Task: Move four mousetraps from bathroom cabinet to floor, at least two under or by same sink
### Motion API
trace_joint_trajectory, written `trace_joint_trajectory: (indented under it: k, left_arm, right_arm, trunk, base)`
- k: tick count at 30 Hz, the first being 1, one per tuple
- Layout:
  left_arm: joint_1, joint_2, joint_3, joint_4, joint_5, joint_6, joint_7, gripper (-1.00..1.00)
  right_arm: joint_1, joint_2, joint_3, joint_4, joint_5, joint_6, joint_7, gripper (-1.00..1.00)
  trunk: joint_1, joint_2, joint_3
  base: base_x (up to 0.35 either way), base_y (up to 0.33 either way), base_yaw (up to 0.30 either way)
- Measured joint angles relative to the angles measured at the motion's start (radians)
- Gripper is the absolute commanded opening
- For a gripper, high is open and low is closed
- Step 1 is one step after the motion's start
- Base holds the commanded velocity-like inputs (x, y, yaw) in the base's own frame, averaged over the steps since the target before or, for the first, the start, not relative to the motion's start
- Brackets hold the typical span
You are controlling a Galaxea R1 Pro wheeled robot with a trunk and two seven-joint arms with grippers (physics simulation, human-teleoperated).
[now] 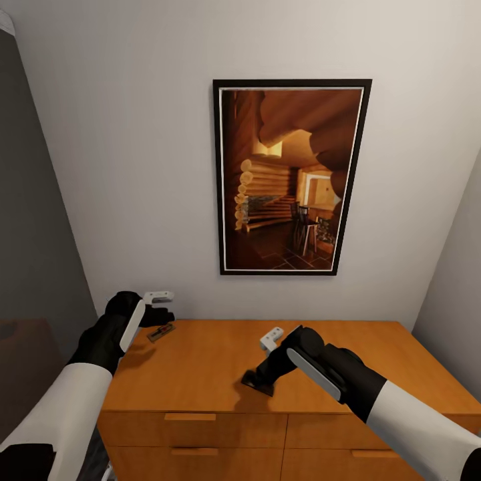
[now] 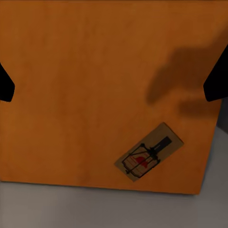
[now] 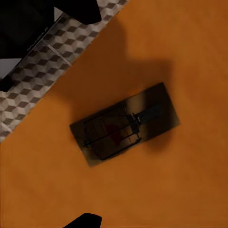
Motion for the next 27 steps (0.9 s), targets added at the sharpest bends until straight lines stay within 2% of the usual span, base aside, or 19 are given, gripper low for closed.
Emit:
trace_joint_trajectory:
  k: [6, 15, 19, 23, 27]
  left_arm:
    - [0.000, -0.001, 0.000, 0.002, 0.001, -0.001, -0.001, 1.00]
    - [0.000, -0.012, 0.000, -0.003, 0.000, -0.002, 0.000, 1.00]
    - [0.000, -0.013, 0.000, -0.004, 0.000, -0.002, 0.000, 1.00]
    - [0.000, -0.014, 0.000, -0.005, 0.000, -0.002, 0.000, 1.00]
    - [0.000, -0.015, 0.000, -0.006, -0.001, -0.002, 0.000, 1.00]
  right_arm:
    - [-0.001, 0.000, -0.017, 0.033, 0.000, 0.000, 0.000, 1.00]
    - [-0.001, -0.001, -0.106, 0.053, -0.003, 0.000, 0.000, 1.00]
    - [-0.001, 0.001, -0.120, 0.055, -0.004, 0.000, 0.000, 1.00]
    - [-0.006, 0.012, -0.126, 0.075, -0.003, 0.000, 0.000, 1.00]
    - [-0.024, 0.036, -0.129, 0.127, -0.001, 0.000, 0.000, 1.00]
  trunk:
    - [0.000, 0.000, 0.000]
    - [0.000, 0.000, 0.000]
    - [0.000, 0.000, 0.000]
    - [0.000, 0.000, 0.000]
    - [0.000, 0.000, 0.000]
  base:
    - [0.000, 0.000, 0.000]
    - [0.000, 0.000, 0.000]
    - [0.000, 0.000, 0.000]
    - [0.000, 0.000, 0.000]
    - [0.000, 0.000, 0.000]
